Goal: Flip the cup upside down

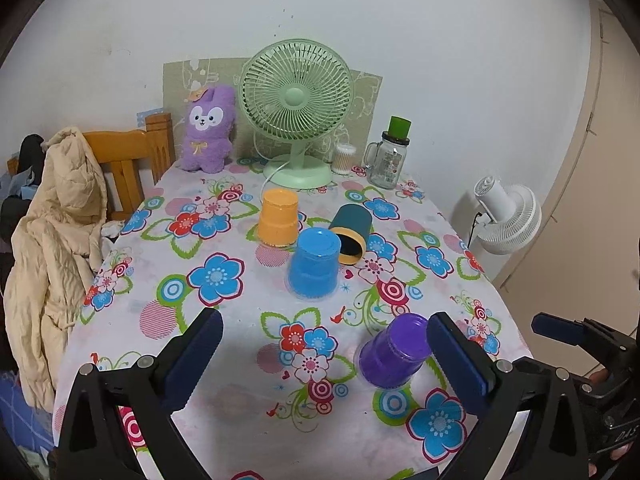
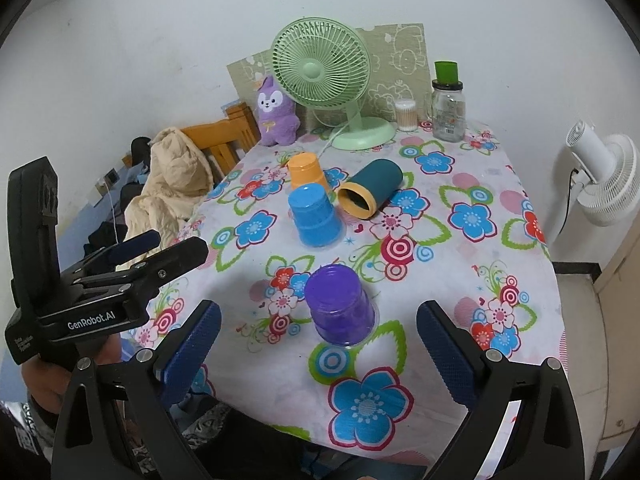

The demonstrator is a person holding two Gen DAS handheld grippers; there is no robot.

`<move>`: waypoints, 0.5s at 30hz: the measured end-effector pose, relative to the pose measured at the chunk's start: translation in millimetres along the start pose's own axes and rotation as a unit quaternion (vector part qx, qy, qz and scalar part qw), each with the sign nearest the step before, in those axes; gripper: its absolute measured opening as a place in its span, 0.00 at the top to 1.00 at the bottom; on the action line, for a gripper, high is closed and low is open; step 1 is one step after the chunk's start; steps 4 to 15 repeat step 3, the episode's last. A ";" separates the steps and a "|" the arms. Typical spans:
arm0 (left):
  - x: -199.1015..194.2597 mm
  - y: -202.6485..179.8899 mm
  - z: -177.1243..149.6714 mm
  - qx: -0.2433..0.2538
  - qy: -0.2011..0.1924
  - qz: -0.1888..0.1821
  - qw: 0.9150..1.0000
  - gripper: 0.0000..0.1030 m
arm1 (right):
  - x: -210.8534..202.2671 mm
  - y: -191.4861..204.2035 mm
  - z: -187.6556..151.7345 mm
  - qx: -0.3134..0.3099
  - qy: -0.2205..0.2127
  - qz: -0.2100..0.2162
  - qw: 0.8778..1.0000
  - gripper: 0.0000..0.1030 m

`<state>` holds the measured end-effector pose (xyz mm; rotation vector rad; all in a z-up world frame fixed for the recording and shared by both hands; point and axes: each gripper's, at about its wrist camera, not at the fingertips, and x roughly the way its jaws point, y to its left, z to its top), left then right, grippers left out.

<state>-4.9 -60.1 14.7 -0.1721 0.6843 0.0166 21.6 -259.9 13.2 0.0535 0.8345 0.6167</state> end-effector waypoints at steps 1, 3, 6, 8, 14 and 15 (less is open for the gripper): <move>-0.5 0.0 0.0 0.001 0.000 0.001 1.000 0.00 | 0.0 0.1 0.1 0.000 0.000 0.000 1.000 0.03; -0.8 0.0 -0.2 -0.001 -0.001 -0.001 1.000 0.00 | 0.0 0.8 0.2 -0.001 0.000 -0.001 1.000 0.03; -0.8 0.0 -0.2 -0.001 -0.001 -0.001 1.000 0.00 | 0.0 0.8 0.2 -0.001 0.000 -0.001 1.000 0.03; -0.8 0.0 -0.2 -0.001 -0.001 -0.001 1.000 0.00 | 0.0 0.8 0.2 -0.001 0.000 -0.001 1.000 0.03; -0.8 0.0 -0.2 -0.001 -0.001 -0.001 1.000 0.00 | 0.0 0.8 0.2 -0.001 0.000 -0.001 1.000 0.03; -0.8 0.0 -0.2 -0.001 -0.001 -0.001 1.000 0.00 | 0.0 0.8 0.2 -0.001 0.000 -0.001 1.000 0.03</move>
